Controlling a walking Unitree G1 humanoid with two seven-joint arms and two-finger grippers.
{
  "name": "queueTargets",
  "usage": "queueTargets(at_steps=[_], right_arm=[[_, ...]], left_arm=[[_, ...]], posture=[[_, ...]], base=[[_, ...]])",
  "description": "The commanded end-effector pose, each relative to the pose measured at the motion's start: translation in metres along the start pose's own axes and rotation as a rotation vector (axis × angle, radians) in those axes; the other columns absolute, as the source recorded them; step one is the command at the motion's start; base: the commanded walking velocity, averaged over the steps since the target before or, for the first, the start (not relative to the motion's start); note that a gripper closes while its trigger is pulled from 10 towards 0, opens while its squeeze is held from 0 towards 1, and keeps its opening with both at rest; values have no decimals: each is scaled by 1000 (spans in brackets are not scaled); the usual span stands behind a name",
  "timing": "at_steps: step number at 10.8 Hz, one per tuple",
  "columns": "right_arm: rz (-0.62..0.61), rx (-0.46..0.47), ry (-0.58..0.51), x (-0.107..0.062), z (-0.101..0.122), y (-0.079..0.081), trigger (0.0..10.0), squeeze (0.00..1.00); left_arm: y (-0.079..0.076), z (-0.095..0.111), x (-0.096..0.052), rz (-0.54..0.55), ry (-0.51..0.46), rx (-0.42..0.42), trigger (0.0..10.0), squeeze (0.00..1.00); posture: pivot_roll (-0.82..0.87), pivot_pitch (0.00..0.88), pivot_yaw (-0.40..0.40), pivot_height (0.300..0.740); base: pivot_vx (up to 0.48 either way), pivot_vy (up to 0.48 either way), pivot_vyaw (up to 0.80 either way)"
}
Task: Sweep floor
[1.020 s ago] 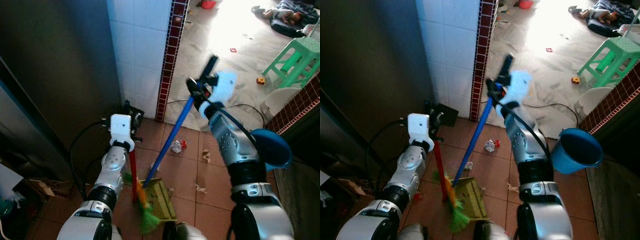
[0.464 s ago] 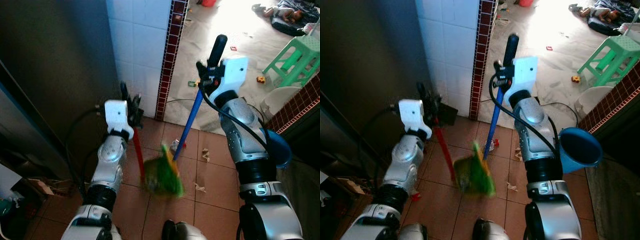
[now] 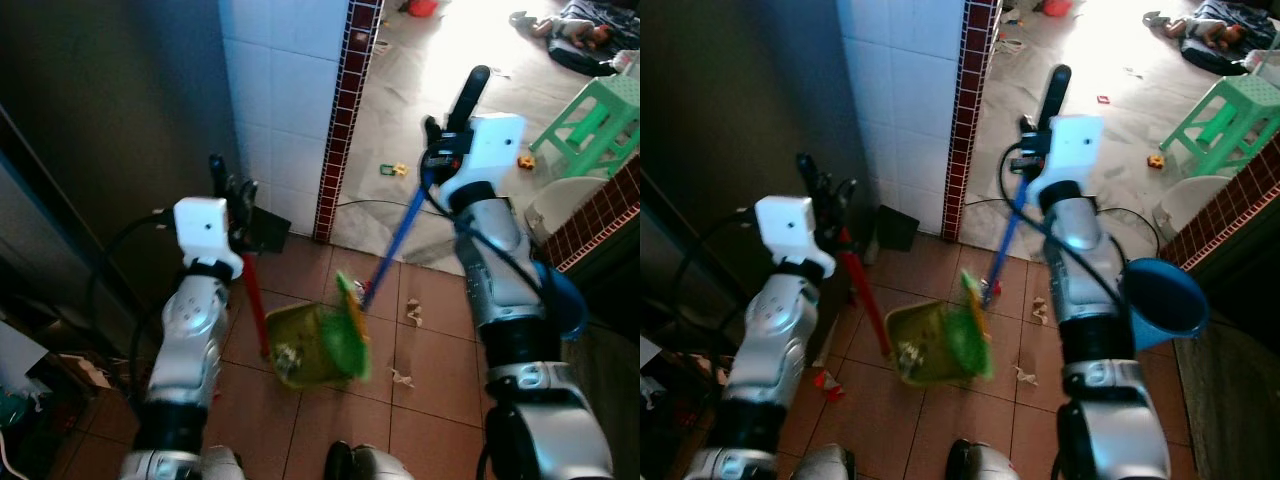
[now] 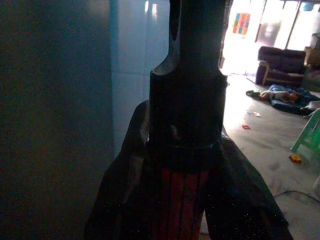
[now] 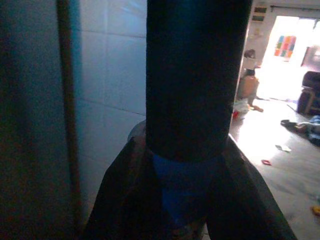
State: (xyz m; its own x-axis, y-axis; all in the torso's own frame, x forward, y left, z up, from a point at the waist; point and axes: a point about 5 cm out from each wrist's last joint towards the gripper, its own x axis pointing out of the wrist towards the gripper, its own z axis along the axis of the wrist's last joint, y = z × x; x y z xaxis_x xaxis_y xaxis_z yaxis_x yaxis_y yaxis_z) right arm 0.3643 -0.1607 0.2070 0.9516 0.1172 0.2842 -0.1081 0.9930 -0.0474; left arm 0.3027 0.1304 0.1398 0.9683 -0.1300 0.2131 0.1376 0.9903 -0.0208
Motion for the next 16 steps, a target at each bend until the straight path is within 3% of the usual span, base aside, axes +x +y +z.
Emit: queueTargets(at_steps=[1, 4, 6, 7, 9, 12, 13, 14, 16], right_arm=[[-21, -31, -68, 6, 16, -7, 10000, 0], [-38, -52, -37, 0, 1, -10, 10000, 0], [-39, -49, -6, -3, -9, -9, 10000, 0], [-39, -49, 1, -5, -13, -6, 10000, 0], [-53, -114, 1, -10, -17, -4, 10000, 0], [-126, -203, -11, -13, -16, -19, 10000, 0], [-151, -231, -3, -14, -17, -23, 10000, 0], [-153, -224, 6, -15, -19, -23, 10000, 0], [-133, -214, 13, -15, -22, -15, 10000, 0]], left_arm=[[-4, 22, 2, -12, -87, -14, 10000, 0], [2, 36, -11, 25, -89, 34, 10000, 0], [1, 38, -14, 3, -81, 18, 10000, 0], [-15, 43, -14, -125, -89, -64, 10000, 0], [-24, 50, -12, -237, -108, -58, 10000, 0], [-28, 51, -17, -419, -86, 22, 10000, 0], [-25, 49, -20, -471, -77, 90, 10000, 0], [-20, 44, -17, -427, -53, 108, 10000, 0], [-20, 46, -14, -386, -57, 65, 10000, 0]], posture=[[64, 28, -77, 740], [78, 36, -75, 740], [81, 39, -71, 740], [79, 38, -71, 740], [73, 38, -72, 740], [65, 46, -70, 740], [65, 49, -69, 740], [66, 50, -71, 740], [67, 59, -72, 740]], base=[[0, 0, 0], [0, 0, 0], [0, 0, 0], [0, 0, 0], [0, 0, 0], [0, 0, 0], [0, 0, -406], [0, 0, -800], [0, 0, -400]])
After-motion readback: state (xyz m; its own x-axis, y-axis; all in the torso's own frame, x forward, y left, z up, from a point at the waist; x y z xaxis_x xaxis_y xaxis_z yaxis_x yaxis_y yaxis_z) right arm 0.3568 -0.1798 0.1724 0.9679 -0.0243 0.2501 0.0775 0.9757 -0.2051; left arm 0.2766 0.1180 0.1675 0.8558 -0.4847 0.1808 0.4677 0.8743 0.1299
